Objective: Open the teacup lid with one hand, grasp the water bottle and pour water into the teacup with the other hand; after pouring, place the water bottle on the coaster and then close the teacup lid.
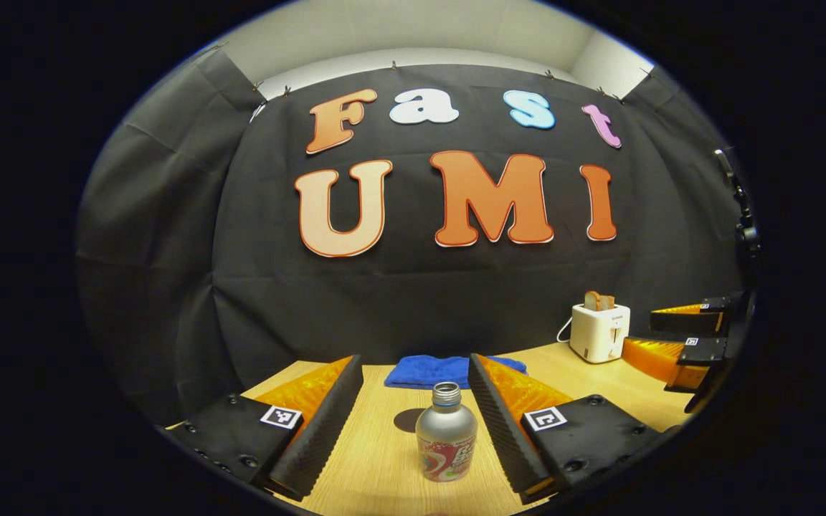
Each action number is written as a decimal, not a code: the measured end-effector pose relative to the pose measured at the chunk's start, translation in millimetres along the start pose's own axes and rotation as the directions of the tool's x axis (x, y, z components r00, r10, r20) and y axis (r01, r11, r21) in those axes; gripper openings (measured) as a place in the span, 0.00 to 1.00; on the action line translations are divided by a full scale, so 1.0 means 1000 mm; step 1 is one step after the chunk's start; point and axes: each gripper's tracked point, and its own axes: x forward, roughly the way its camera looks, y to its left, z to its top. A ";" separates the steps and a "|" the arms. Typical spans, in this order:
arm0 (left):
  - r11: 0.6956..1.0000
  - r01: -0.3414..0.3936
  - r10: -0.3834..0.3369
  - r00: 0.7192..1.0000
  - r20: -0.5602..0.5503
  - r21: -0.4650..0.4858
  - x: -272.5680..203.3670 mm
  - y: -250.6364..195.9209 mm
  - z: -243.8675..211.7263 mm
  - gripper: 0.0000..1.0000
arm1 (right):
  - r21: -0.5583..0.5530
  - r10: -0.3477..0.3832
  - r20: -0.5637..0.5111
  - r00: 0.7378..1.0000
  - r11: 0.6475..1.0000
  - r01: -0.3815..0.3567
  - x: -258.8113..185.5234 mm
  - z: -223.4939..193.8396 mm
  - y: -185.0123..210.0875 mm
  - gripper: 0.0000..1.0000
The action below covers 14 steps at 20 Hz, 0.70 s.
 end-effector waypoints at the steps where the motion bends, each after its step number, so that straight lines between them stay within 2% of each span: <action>1: 1.000 -0.003 0.003 1.000 0.001 0.001 0.000 0.001 -0.001 0.97 | -0.007 0.003 -0.024 1.000 1.000 -0.003 0.003 -0.009 0.002 0.94; 3: 1.000 -0.011 0.011 1.000 0.006 0.005 -0.002 0.005 0.000 0.97 | -0.025 0.000 -0.079 0.997 1.000 -0.002 0.011 -0.029 0.005 0.94; 10: 1.000 -0.027 0.027 0.999 -0.020 0.003 -0.003 0.013 -0.014 0.97 | -0.008 0.063 -0.236 0.970 0.998 -0.067 0.028 -0.091 0.027 0.94; 14: 0.999 -0.035 0.035 0.999 -0.037 0.002 -0.003 0.016 -0.022 0.97 | -0.017 0.076 -0.273 0.959 0.996 -0.084 0.031 -0.107 0.033 0.74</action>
